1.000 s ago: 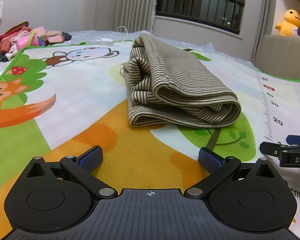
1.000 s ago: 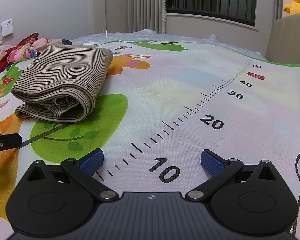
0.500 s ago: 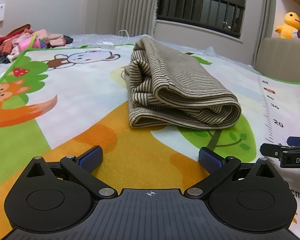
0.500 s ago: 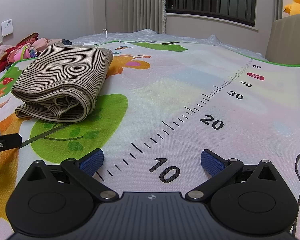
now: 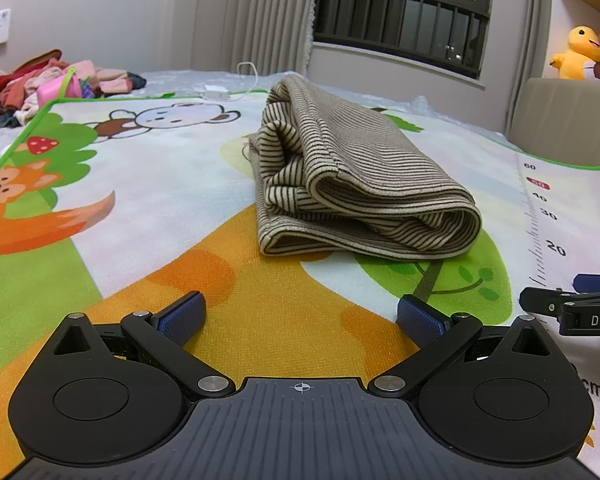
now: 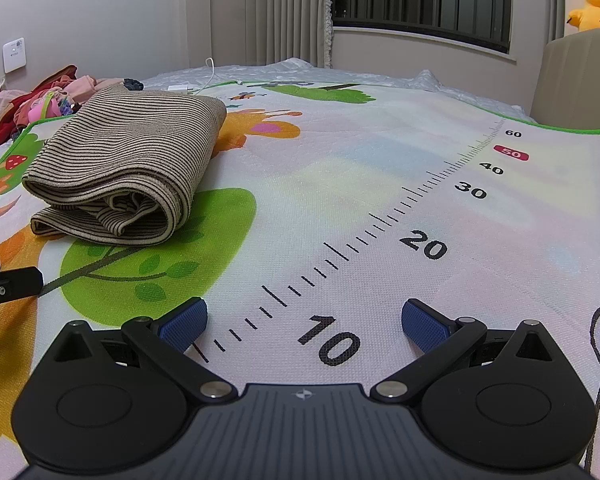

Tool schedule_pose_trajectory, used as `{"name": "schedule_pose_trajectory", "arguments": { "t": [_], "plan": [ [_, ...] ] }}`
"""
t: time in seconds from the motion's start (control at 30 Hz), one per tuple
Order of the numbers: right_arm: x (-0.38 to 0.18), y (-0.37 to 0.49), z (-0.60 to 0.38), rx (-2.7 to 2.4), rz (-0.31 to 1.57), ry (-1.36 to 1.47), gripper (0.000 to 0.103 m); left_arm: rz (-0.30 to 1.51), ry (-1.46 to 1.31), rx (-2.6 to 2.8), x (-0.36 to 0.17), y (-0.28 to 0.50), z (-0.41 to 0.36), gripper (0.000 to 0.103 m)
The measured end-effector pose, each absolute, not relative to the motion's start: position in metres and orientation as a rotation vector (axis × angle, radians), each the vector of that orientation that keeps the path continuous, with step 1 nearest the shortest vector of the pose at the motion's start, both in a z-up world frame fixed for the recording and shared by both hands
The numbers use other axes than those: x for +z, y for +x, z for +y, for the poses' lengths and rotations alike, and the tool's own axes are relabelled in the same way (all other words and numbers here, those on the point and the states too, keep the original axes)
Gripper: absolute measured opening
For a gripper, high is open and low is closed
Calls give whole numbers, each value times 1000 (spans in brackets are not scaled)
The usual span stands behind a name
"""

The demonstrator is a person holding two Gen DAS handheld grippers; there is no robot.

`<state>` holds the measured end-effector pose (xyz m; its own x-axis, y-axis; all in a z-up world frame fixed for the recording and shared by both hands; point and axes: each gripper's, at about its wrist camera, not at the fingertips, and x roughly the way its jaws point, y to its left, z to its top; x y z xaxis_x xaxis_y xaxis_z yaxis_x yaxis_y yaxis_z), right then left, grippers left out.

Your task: Fold clothes

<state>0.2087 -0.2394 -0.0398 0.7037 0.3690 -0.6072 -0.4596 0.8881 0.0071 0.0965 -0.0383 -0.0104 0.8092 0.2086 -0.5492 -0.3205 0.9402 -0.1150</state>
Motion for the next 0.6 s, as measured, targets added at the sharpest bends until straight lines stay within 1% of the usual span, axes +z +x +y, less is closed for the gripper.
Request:
{"name": "schedule_pose_trajectory", "arguments": {
  "t": [0.6],
  "plan": [
    [-40,209,-239,463,641,-149,103,557,-209,282,-11,95,-38,103]
  ]
}}
